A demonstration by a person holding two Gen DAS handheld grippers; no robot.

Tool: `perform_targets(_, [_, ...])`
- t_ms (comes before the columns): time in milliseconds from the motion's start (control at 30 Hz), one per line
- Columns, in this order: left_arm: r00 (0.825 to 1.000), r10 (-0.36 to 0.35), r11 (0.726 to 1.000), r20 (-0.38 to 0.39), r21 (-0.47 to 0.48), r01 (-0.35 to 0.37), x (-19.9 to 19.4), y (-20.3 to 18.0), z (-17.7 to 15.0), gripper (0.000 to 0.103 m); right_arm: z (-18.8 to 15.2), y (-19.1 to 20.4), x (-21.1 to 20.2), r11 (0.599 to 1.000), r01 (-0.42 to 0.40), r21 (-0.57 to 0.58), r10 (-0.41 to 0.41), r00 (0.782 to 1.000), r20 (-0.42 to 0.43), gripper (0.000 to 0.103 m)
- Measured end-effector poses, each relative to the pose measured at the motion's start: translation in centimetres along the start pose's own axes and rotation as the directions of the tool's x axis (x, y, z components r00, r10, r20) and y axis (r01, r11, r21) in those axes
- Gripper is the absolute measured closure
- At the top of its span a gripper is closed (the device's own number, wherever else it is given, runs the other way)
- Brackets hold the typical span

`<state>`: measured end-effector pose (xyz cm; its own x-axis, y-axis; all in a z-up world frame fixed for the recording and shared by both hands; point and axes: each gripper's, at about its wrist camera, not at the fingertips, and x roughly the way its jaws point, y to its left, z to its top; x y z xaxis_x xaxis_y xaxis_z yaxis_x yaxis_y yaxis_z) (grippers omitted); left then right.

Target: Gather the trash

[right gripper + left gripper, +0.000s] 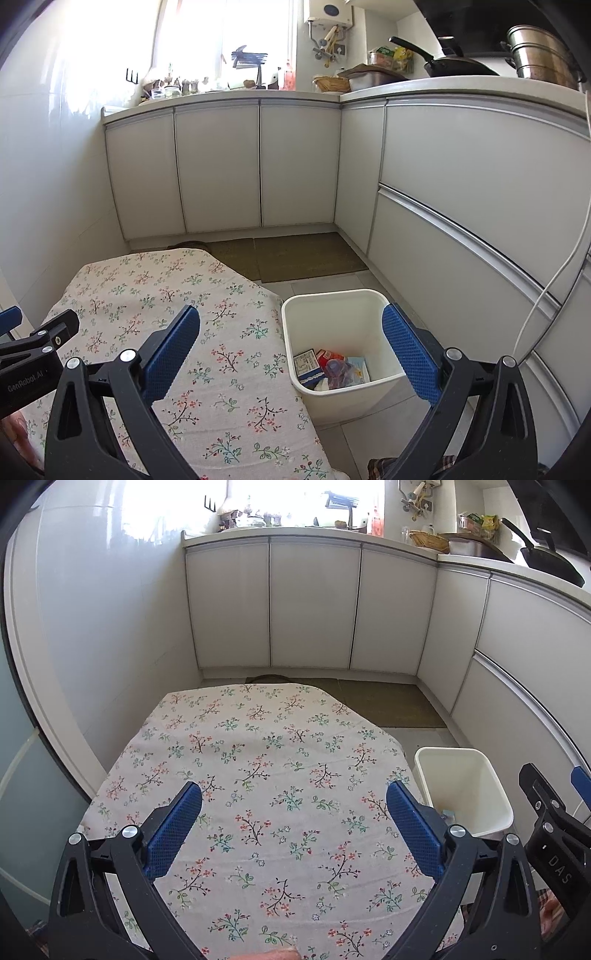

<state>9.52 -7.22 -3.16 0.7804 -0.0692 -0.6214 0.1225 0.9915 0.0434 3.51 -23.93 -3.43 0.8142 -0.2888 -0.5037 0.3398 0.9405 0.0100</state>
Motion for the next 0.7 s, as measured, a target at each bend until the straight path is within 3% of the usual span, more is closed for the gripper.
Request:
perform_targets(367, [1.0, 0.008, 1.0, 0.019, 0.008, -0.009, -0.21, -0.08, -0.06, 0.008, -0.04, -0.04, 0.09, 1.0, 0.004, -0.004, -0.004, 1.0, -0.002, 0.007])
perform_targets(700, [0.999, -0.007, 0.999, 0.048, 0.046, 0.004, -0.46, -0.54, -0.06, 0.019, -0.11, -0.12, 0.26, 1.0, 0.002, 0.004, -0.002, 1.0, -0.013, 0.007])
